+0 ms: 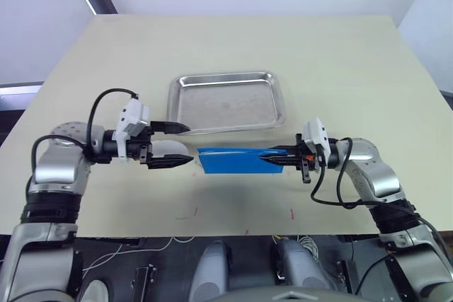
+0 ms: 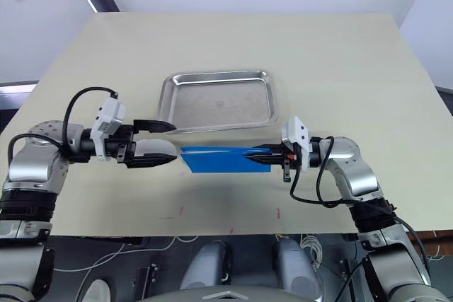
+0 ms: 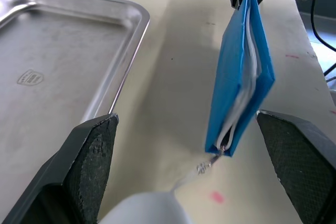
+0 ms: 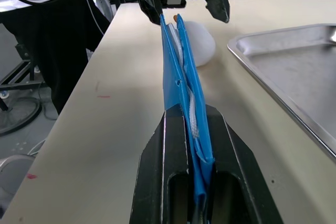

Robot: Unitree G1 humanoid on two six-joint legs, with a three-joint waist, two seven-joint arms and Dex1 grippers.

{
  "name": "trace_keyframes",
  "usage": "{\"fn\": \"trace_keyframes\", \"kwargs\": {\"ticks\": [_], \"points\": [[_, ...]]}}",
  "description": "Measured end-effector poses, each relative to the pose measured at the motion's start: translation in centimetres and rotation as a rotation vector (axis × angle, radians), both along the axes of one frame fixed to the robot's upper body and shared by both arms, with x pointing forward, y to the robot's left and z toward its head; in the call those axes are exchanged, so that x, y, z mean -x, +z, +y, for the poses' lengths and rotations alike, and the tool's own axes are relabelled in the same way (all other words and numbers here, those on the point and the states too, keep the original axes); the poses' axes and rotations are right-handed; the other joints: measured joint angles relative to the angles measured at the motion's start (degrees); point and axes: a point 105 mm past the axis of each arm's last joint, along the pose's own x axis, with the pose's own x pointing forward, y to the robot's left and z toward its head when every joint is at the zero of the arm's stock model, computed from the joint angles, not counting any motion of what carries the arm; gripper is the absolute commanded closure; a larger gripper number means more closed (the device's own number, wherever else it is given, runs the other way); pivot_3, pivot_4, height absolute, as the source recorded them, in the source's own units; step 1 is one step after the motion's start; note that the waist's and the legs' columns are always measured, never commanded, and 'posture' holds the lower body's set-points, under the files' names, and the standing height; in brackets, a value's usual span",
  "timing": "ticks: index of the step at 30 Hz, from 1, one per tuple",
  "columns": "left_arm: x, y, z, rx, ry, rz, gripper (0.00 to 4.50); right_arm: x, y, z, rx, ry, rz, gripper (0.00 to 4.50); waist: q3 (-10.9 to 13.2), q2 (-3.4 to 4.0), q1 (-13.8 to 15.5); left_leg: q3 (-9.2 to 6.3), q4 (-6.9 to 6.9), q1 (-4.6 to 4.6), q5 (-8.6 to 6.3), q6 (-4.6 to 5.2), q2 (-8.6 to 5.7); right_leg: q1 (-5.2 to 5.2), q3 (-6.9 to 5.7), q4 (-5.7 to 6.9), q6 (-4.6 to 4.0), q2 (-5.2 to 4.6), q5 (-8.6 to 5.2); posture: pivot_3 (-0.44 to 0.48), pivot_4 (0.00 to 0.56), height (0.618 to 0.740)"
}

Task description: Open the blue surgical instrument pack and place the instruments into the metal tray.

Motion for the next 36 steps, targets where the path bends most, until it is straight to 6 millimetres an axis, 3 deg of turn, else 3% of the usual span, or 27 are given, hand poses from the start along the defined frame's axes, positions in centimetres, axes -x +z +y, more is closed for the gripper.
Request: {"fn": "trace_keyframes", "kwargs": {"ticks": [36], "points": [[-0.67,-0.46,-0.61,0.002,0.02,-0.004,0.04,-0.17,-0.04,-0.34,0.001,-0.022,0.013,4.5,0.0,0.0,-0.01,-0.02,0.0,0.0,0.0,0.0,0.0,0.0,0.0,0.0,0.0,0.0,0.0,0.0,0.15,0.74]]}}
